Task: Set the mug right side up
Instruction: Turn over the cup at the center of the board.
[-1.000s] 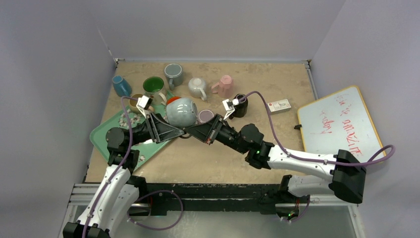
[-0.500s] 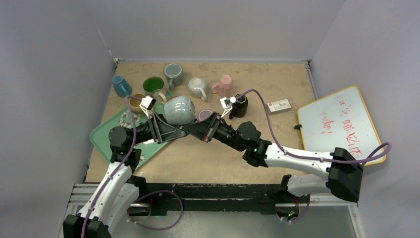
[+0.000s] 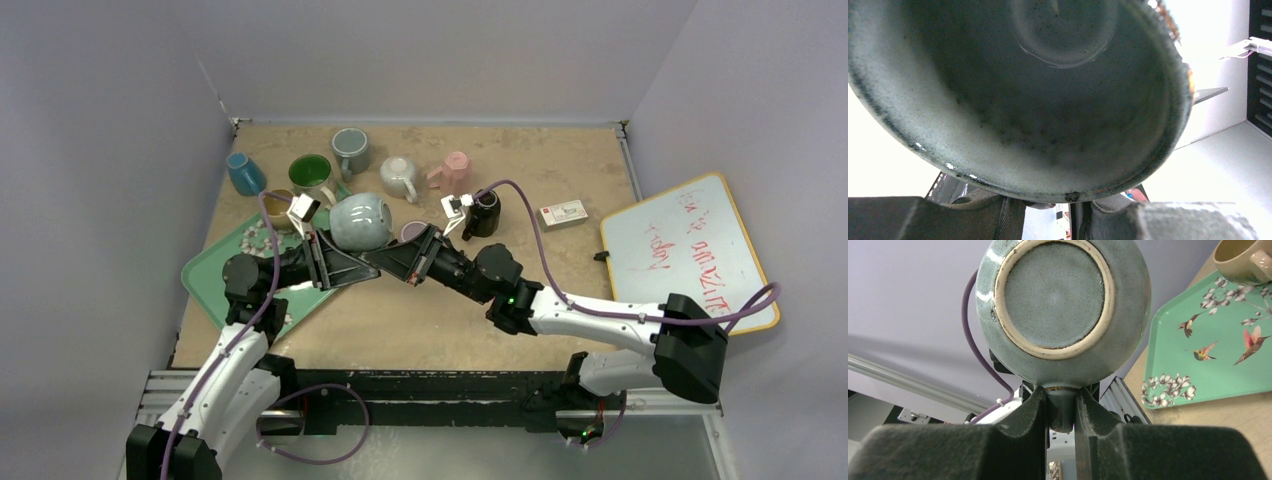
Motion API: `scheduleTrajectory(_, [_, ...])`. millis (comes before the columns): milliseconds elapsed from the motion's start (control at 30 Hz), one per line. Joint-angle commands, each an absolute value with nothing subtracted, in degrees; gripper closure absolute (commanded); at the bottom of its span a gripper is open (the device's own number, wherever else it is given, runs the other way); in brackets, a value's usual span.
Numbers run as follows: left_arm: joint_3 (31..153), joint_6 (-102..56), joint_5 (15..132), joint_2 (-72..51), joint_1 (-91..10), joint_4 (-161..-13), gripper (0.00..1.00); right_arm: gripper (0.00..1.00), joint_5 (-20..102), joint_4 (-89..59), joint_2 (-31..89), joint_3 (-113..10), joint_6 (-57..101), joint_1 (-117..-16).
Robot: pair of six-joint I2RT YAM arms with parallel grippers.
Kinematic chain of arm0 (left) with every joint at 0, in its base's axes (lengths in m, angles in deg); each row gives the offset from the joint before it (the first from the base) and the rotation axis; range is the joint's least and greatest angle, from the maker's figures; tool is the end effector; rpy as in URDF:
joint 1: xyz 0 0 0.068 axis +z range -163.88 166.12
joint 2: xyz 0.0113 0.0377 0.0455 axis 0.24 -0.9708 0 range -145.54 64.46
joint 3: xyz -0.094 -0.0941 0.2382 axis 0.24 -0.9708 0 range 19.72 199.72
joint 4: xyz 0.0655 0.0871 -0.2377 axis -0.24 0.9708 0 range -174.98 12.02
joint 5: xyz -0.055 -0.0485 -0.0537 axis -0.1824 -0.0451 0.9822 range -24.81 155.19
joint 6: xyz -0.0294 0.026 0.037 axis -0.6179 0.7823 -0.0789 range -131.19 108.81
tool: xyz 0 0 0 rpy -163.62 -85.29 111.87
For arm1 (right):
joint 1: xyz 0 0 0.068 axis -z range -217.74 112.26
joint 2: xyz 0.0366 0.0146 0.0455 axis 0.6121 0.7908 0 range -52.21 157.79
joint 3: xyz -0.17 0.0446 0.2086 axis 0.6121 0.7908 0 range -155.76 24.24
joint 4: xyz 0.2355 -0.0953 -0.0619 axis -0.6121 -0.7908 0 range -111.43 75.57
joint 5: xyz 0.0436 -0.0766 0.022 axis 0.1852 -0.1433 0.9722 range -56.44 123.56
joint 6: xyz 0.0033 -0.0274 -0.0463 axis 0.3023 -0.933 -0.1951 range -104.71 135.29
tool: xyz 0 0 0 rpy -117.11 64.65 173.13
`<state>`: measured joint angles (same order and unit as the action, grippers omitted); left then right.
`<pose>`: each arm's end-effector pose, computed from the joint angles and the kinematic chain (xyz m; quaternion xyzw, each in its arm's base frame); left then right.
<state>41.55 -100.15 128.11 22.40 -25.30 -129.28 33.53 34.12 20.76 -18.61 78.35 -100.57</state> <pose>0.1476 -0.0621 0.2986 0.0507 0.6361 -0.7316 0.2400 0.1318 0.2569 0.3294 0.0014 0.5847 0.7224 0.3691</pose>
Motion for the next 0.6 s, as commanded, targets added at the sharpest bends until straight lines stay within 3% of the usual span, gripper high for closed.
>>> scheduleTrajectory(0, [42.1,-100.4,128.2,22.4,-25.7,-132.8,0.72,1.0,39.3,47.6,19.7,-20.4,79.0,-101.0])
scheduleTrajectory(200, [41.9,-100.0,127.9,23.2,-25.7,-132.3,1.0,1.0,43.2,48.9,20.1,-18.1,78.9,-101.0])
scheduleTrajectory(367, [40.3,-98.9,126.5,23.0,-25.7,-129.8,1.0,0.99,44.6,47.6,20.1,-16.7,78.7,-101.0])
scheduleTrajectory(567, [39.4,-95.0,126.2,23.5,-25.7,-123.9,1.0,0.72,41.4,43.4,16.9,-14.7,76.9,-100.9])
